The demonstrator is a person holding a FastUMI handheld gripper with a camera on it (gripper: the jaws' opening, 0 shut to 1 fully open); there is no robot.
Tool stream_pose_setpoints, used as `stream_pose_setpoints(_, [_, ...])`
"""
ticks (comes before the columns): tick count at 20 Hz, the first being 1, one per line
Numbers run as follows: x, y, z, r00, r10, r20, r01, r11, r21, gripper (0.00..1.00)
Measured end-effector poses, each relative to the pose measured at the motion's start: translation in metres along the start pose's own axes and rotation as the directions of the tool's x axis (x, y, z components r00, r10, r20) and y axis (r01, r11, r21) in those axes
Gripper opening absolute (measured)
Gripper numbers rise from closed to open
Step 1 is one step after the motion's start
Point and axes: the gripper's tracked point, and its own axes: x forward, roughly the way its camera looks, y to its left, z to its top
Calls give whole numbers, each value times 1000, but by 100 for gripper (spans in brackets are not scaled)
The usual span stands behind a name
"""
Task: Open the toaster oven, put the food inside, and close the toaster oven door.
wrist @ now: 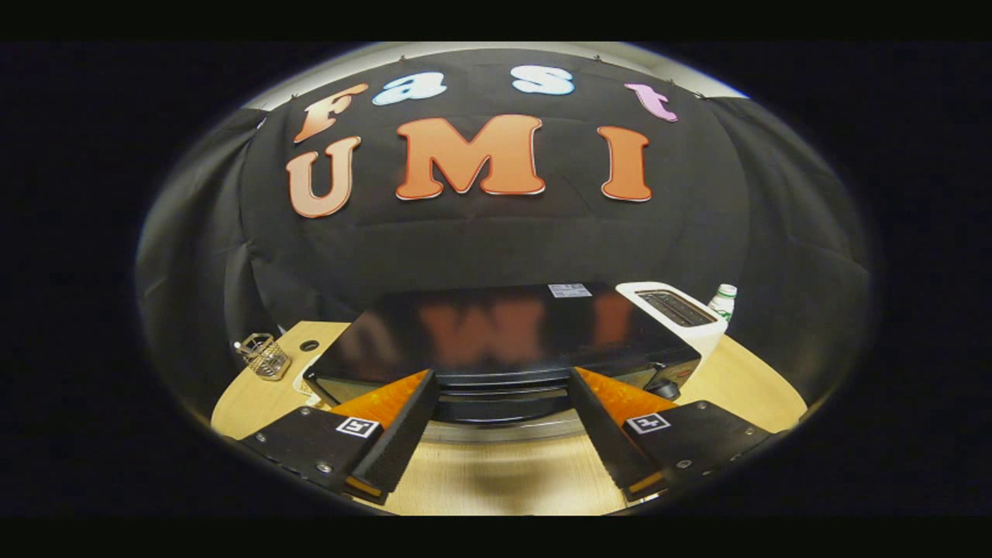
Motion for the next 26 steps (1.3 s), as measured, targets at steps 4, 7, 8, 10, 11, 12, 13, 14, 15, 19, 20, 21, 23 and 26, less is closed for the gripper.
stream_pose_setpoints(4, [-24,-1,-14,1000,8,-16,-9,1000,-14,100])
stream_pose_setpoints(7, [-42,-3,-31,999,15,-52,-16,1000,-17,100])
stream_pose_setpoints(8, [-49,-4,-37,998,18,-62,-19,1000,-17,99])
stream_pose_setpoints(10, [-60,-5,-50,996,23,-84,-24,1000,-14,99])
stream_pose_setpoints(11, [-66,-6,-58,995,24,-94,-26,1000,-15,100])
stream_pose_setpoints(12, [-70,-6,-64,994,28,-104,-30,999,-18,100])
stream_pose_setpoints(13, [-74,-8,-71,993,29,-116,-31,999,-12,99])
stream_pose_setpoints(14, [-77,-8,-76,992,29,-125,-30,1000,-7,99])
stream_pose_setpoints(15, [-79,-8,-82,991,30,-134,-32,999,-10,99])
stream_pose_setpoints(19, [-90,-8,-110,983,27,-180,-29,1000,-6,98])
stream_pose_setpoints(20, [-92,-8,-119,980,27,-195,-28,1000,-6,98])
stream_pose_setpoints(21, [-94,-8,-126,979,26,-203,-27,1000,-4,98])
stream_pose_setpoints(23, [-96,-9,-140,975,25,-219,-26,1000,1,98])
stream_pose_setpoints(26, [-97,-8,-156,972,24,-234,-20,1000,17,98])
